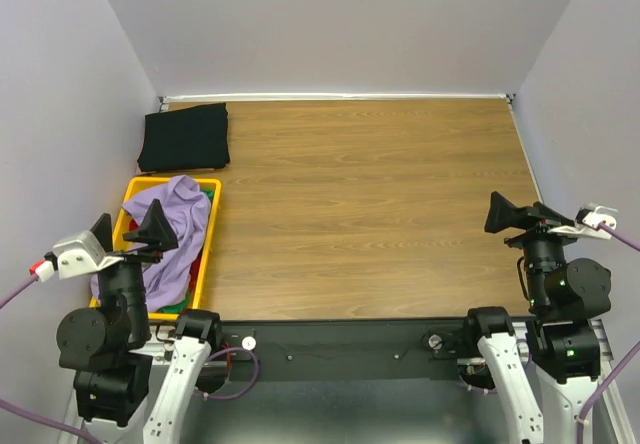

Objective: Fold and stack the t-shirts
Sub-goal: Grab the tshirt from the pile

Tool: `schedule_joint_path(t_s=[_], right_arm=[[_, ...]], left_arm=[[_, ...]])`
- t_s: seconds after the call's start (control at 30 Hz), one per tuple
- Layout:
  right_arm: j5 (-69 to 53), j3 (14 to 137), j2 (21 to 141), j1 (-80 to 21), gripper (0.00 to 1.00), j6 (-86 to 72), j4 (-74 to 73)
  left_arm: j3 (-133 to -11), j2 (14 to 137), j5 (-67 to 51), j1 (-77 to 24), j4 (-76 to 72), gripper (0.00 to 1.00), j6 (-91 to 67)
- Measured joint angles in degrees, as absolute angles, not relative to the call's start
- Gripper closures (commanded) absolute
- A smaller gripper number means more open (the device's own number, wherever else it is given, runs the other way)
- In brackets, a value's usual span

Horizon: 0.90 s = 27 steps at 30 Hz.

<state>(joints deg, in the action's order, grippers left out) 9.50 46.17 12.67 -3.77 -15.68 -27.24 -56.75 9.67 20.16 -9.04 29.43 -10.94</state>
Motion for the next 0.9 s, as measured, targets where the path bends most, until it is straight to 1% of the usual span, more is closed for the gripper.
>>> schedule_joint_path(t_s=[0.13, 0.3, 0.43, 0.5, 0.63, 0.7, 0.73, 0.8, 0.9], right_arm=[[9.54, 46.09, 12.36, -4.14, 0.0, -16.49, -27.22], [9.13, 45.32, 11.09, -4.6, 0.0, -18.13, -27.22], [7.29, 44.07, 10.5, -4.82, 0.0, -20.29, -27.24], [6.63, 43.59, 10.44, -4.89, 0.0, -21.17, -27.27], [5.08, 42.74, 10.07, -4.89, 0.0, -23.03, -27.35], [4.62, 42.5, 9.63, -4.91, 0.0, -23.59, -27.35], [4.51, 42.41, 9.37, -4.91, 0.0, -23.94, -27.38], [4.14, 42.19, 8.82, -4.91, 0.0, -24.25, -27.38], [3.49, 41.89, 8.34, -4.93, 0.0, -24.71, -27.4]], left_arm=[[-56.71, 11.88, 20.16, -9.04, 29.06, 0.02, -11.62], [-56.82, 19.33, 20.14, -9.04, 28.97, 0.02, -13.41], [-57.8, 30.55, 19.99, -9.04, 30.2, 0.02, -15.84], [-58.24, 39.09, 19.51, -9.02, 30.96, 0.02, -17.41], [-57.6, 51.51, 19.42, -9.02, 32.03, 0.1, -19.84], [-56.55, 54.96, 19.7, -8.4, 32.03, 0.14, -20.62], [-55.96, 56.07, 19.79, -7.88, 32.01, 0.18, -20.93], [-54.89, 57.74, 19.86, -5.04, 31.42, 0.21, -21.47], [-53.74, 59.37, 19.77, 0.8, 29.08, 0.23, -21.98]])
